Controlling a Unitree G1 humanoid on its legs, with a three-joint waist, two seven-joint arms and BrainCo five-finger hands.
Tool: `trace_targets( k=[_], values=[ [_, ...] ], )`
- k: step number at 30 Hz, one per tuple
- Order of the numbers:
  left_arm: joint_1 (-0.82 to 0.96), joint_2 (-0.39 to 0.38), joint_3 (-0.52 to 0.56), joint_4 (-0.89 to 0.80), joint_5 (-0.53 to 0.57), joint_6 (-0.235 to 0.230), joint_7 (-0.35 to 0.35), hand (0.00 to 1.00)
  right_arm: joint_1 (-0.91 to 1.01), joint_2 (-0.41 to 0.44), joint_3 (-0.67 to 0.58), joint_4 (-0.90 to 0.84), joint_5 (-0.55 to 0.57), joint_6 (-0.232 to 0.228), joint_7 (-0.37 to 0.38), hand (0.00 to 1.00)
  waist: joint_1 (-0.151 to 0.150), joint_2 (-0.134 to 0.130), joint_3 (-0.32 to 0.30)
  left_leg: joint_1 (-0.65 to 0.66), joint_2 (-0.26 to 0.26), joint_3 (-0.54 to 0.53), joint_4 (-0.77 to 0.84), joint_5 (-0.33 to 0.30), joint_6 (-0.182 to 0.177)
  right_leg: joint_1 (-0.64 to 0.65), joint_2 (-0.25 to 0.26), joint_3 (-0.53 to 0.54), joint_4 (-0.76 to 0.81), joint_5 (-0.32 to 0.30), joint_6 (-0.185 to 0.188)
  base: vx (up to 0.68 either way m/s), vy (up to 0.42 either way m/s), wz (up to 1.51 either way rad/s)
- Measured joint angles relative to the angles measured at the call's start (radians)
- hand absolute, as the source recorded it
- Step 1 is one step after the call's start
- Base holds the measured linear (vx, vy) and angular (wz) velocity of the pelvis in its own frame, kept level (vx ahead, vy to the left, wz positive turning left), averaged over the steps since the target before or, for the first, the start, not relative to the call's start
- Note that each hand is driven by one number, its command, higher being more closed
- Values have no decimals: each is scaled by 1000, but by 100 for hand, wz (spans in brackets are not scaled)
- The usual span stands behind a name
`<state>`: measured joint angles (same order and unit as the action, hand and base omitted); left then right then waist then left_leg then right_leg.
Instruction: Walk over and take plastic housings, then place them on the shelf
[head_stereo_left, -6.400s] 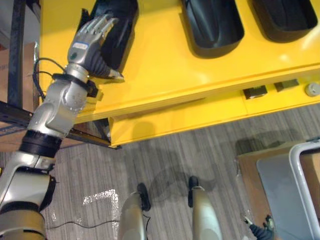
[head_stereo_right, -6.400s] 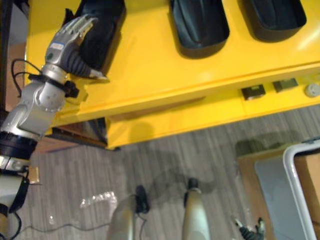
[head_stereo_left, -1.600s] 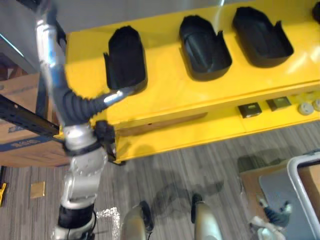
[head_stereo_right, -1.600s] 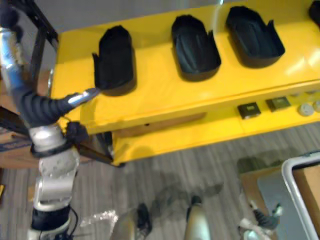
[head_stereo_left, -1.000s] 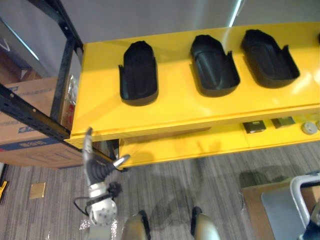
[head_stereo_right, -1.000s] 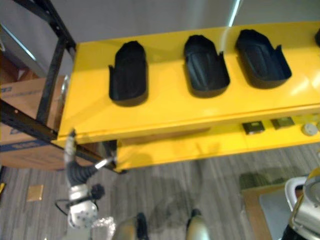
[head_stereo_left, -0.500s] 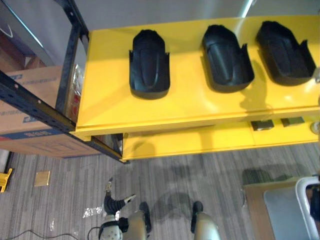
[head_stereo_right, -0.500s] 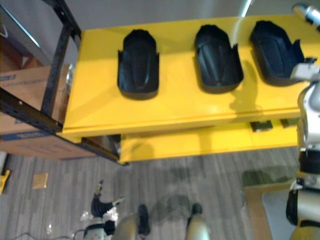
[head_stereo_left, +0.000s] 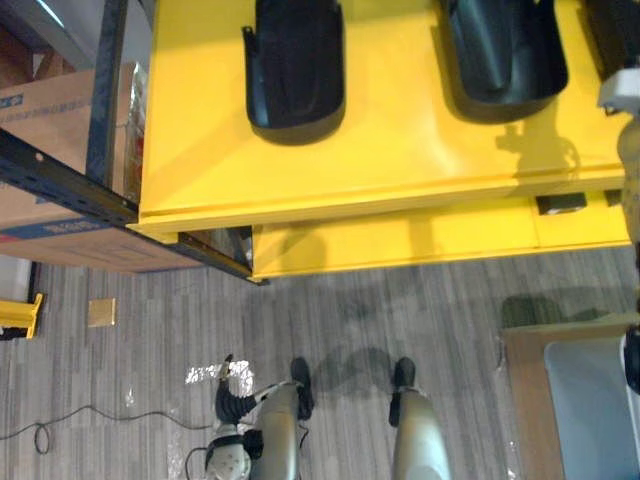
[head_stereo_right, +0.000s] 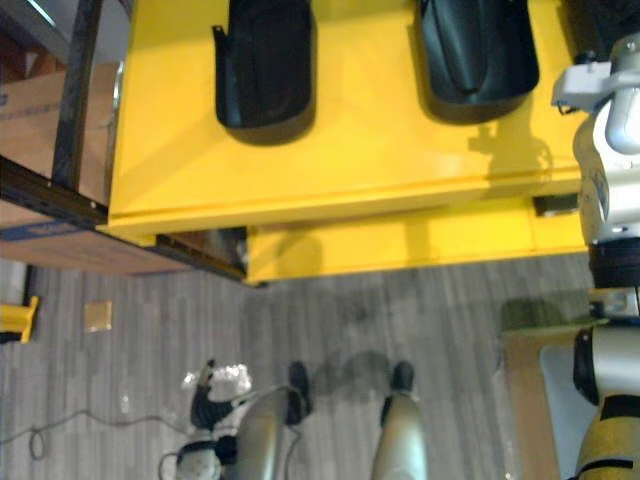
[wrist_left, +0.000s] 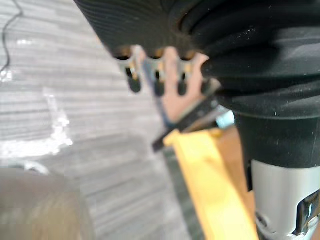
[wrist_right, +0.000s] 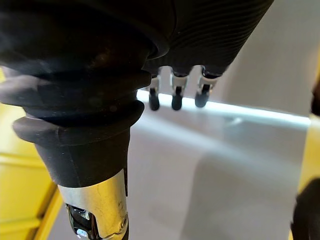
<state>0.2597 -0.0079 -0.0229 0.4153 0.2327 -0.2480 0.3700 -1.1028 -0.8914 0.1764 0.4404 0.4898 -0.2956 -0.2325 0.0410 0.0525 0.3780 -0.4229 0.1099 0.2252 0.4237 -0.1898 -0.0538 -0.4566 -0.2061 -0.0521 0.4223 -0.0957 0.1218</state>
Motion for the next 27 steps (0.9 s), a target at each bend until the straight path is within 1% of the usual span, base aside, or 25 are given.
trace_targets(
  k=[1, 2, 4, 6, 8, 12, 14, 16, 17, 21, 24, 27],
  values=[
    [0, 0, 0, 1, 0, 0, 0, 0, -6, 5, 7, 8, 8, 4, 3, 0, 0, 0, 0, 0, 1, 0, 0, 0, 0, 0, 0, 0, 2, -1, -1, 0, 0, 0],
    [0, 0, 0, 2, 0, 0, -1, 0, -15, 17, 8, 13, 10, 17, 5, 0, 0, 0, 0, 0, 1, 0, -1, 1, -1, -2, 0, -1, 4, -2, -2, 0, 0, 0],
    [-4, 0, 0, 9, -2, 0, -1, 0, -28, 36, 8, 18, 9, 23, 9, 0, 0, 0, 0, -6, 0, 2, 0, 1, -1, -11, -1, -1, 6, -2, -2, 0, 0, 0],
    [-15, 0, -2, 20, -21, 0, -2, 0, -64, 59, 8, 63, 8, 34, 8, 0, -2, 1, 7, -15, 0, 1, 3, 4, 1, -18, -2, -1, 7, -2, -2, -14, -3, 2],
    [-31, -1, -3, 31, -33, 0, -2, 0, -110, 89, 7, 127, 6, 50, -11, 0, -1, 2, 20, -17, 1, 0, 3, 7, 1, -18, -2, -3, 9, -2, -2, -30, -10, 3],
    [-32, -2, -27, 31, -39, -1, -3, 0, -146, 125, 0, 199, -5, 71, -30, 0, 1, 3, 21, -22, 1, -4, 4, 9, 1, -19, -2, -8, 10, -2, -2, 5, -9, 4],
    [-35, -5, -37, 30, -40, -4, -5, 0, -163, 148, -46, 243, -18, 83, -36, 0, 0, 3, 20, -33, 1, -15, 6, 10, 1, -20, -5, -24, 10, -2, -2, 20, -10, 13],
    [-38, -7, -39, 29, -40, -4, -7, 0, -179, 153, -78, 284, -34, 92, -39, 0, 4, 3, 20, -34, -2, -21, 4, 14, 0, -19, -7, -30, 14, -2, -2, 32, -11, 13],
    [-38, -7, -39, 29, -40, -4, -8, 0, -197, 165, -93, 311, -35, 105, -43, 0, 4, 3, 20, -33, -2, -22, 4, 15, -1, -19, -8, -31, 18, -2, -2, 30, -8, 8],
    [-38, -15, -41, 28, -41, -4, -10, 0, -235, 177, -121, 379, -35, 116, -49, 0, 7, 4, 20, -32, -3, -24, 4, 18, -1, -18, -16, -35, 22, -2, -2, 17, 0, 3],
    [-38, -24, -53, 28, -69, -5, -26, 0, -242, 177, -152, 422, -51, 134, -48, 0, 11, 10, 17, -31, -6, -27, 3, 19, 0, -12, -20, -48, 21, -2, -2, 11, -4, 5],
    [-38, -28, -71, 29, -70, -5, -34, 0, -252, 177, -157, 469, -81, 154, -48, 0, 15, 16, 14, -32, -8, -33, 0, 24, -1, -9, -21, -56, 21, -2, -2, -6, -17, 7]
  ],
)
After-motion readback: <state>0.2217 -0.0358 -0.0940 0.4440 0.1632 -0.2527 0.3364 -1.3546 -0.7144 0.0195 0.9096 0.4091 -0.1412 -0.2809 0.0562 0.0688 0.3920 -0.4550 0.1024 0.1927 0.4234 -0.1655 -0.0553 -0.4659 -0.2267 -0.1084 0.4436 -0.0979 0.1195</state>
